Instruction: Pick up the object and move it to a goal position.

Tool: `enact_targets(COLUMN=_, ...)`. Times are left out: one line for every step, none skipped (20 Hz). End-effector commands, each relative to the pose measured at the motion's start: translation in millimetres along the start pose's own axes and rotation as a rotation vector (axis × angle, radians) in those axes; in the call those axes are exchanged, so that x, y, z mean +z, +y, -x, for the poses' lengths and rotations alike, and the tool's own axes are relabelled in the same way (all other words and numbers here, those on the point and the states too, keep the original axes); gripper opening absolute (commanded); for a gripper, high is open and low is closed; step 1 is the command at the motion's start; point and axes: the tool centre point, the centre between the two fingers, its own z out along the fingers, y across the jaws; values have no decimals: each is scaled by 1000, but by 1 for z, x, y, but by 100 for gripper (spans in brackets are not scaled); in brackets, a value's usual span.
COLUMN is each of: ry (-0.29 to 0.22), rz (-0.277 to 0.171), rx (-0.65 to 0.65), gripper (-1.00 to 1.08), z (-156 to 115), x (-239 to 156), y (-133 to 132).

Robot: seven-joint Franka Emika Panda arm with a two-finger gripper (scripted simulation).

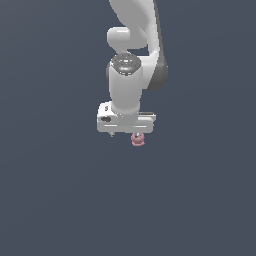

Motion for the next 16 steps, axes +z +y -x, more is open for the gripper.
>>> enact_targets(ry=0, rz=0, rx=0, gripper=100, z=0, x=0, y=0)
enact_targets(ry=0, rz=0, rx=1, gripper=100, z=0, x=0, y=0)
enact_targets(ry=0, rz=-1, rx=5, gripper=100, z=0, x=0, y=1)
enact_targets(ry=0, rz=-3, rx=11, gripper=100, z=-1, x=0, y=3)
enact_targets(ry=0, rz=-5, rx=19, gripper=100, z=-1, x=0, y=5)
enact_targets(ry=0, rz=-8, rx=30, gripper=100, z=-2, x=0, y=8)
enact_targets(ry=-1, rz=-11, rx=42, gripper=100, z=-2, x=0, y=12)
enact_targets(ry=-1, rz=-14, rx=52, gripper=100, z=-3, x=0, y=15)
enact_targets(ry=-1, rz=-16, rx=59, gripper=100, z=-3, x=0, y=17)
enact_targets(ry=-1, rz=-17, rx=65, gripper=100, z=-4, x=0, y=18)
enact_targets(ry=-1, rz=-18, rx=67, gripper=100, z=-4, x=0, y=19)
enact_targets(ry=-1, rz=-18, rx=67, gripper=100, z=-4, x=0, y=19)
enact_targets(ry=-1, rz=-18, rx=66, gripper=100, z=-4, x=0, y=19)
enact_targets(ry=-1, rz=-17, rx=64, gripper=100, z=-4, x=0, y=18)
enact_targets(ry=-1, rz=-17, rx=64, gripper=100, z=-4, x=0, y=18)
enact_targets(ry=-1, rz=-17, rx=64, gripper=100, z=-3, x=0, y=18)
